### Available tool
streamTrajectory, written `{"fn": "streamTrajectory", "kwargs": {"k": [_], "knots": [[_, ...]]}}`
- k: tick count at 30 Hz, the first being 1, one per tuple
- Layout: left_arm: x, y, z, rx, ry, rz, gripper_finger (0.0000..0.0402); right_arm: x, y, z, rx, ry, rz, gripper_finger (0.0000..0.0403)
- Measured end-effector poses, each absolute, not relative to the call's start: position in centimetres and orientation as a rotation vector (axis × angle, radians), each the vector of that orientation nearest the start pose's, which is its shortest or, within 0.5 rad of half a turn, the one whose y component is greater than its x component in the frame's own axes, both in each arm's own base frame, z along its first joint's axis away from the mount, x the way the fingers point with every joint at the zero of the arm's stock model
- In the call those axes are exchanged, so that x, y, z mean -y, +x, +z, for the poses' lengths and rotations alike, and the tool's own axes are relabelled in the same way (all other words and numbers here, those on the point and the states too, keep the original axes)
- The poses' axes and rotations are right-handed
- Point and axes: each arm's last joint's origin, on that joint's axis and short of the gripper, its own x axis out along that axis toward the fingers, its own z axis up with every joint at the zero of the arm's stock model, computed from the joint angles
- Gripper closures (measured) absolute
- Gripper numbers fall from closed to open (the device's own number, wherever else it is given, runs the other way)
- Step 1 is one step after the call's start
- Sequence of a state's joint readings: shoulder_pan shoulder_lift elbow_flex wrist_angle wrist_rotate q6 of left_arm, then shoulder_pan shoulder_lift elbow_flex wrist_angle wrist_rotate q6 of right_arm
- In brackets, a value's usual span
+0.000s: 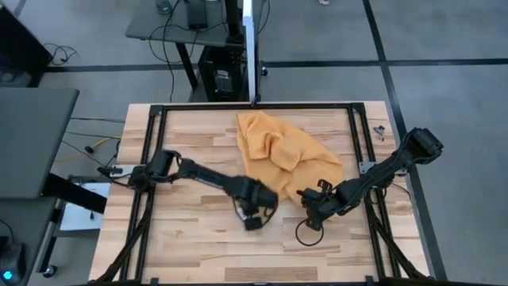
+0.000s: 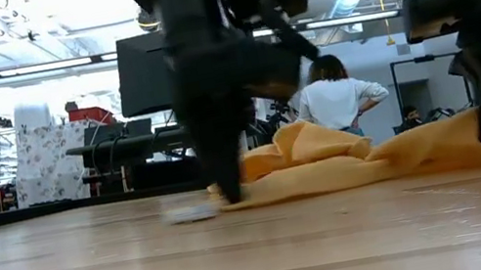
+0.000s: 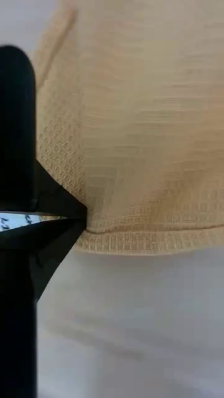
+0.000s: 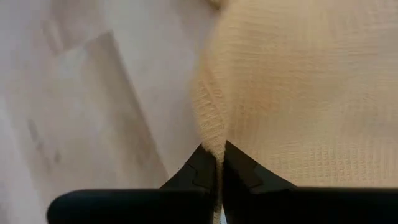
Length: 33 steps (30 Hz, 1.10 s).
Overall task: Roll towel
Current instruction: Fold the yellow towel
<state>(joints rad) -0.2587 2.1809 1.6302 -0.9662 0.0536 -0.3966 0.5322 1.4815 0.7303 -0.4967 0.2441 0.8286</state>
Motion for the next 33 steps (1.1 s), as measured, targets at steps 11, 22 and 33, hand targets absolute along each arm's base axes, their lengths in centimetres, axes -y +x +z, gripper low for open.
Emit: {"fn": "streamTrajectory", "kwargs": {"k": [11, 22, 33], "knots": [[18.5, 36.0, 15.5, -1.702, -0.250, -0.043, 0.0396, -15.0, 20.7, 15.5, -1.183, 0.248, 0.042, 0.0403], [17.7, 34.4, 23.9, -1.508, -0.289, -0.006, 0.0396, -18.2, 21.2, 17.9, -1.169, 0.599, 0.161, 0.0330], [18.9, 35.8, 22.2, -1.094, -0.307, 0.105, 0.0396, -18.2, 19.3, 17.1, -1.126, 0.606, -0.184, 0.0217]]}}
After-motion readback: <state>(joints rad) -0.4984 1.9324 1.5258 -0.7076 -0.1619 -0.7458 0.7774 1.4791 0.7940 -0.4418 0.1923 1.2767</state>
